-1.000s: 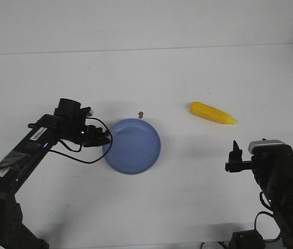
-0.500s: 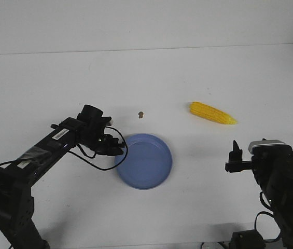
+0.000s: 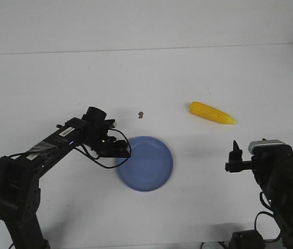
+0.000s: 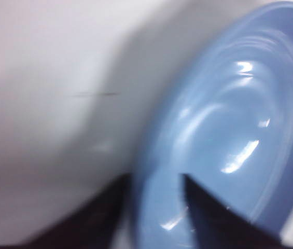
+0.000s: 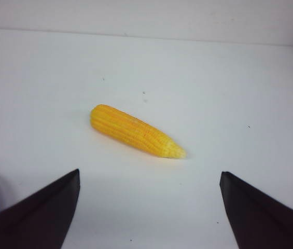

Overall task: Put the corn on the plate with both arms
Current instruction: 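Drag the blue plate with the left gripper toward the table center, then release the plate and pull the left gripper back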

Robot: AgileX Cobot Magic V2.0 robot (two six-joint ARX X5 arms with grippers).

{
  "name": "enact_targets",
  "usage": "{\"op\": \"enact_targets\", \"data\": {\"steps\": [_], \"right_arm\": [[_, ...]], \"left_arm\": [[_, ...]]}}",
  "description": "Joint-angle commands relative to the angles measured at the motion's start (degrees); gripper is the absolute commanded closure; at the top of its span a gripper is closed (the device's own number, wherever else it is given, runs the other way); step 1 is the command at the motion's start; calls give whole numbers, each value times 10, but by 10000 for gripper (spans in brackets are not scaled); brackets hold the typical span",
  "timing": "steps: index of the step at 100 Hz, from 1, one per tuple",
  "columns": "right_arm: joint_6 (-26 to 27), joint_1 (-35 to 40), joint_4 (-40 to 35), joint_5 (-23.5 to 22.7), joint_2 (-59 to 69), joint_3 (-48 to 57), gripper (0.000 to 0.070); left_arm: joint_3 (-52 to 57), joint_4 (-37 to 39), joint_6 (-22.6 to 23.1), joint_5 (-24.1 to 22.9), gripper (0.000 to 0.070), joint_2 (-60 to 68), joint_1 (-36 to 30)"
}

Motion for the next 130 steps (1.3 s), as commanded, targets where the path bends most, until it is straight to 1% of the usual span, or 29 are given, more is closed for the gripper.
{"op": "enact_targets", "data": {"steps": [1,3,38,58,66,81,98,111,116,130], "right_arm": [[8,1,5,-1,3,10,133],[8,1,5,-1,3,10,133],[8,1,5,-1,3,10,133],[8,1,5,-1,3,10,133],[8,1,5,-1,3,10,133],[8,1,5,-1,3,10,133],[7,1,5,-1,3,10,133],[7,1,8,-1,3,10,133],[7,1,11,-1,3,10,133],[8,1,23,-1,3,10,133]], "left_arm": [[-2,-3,3,-36,83,25,0],[-2,-3,3,-36,73,25,0],[-2,7,6,-37,73,25,3],[-2,7,22,-48,74,2,26],[-2,6,32,-74,73,-22,41],[-2,3,42,-164,73,-91,77],[-2,2,65,-218,73,-190,120],[-8,-6,84,-269,73,-262,146],[-14,-5,87,-278,73,-285,157],[-44,-1,88,-280,73,-343,188]]}}
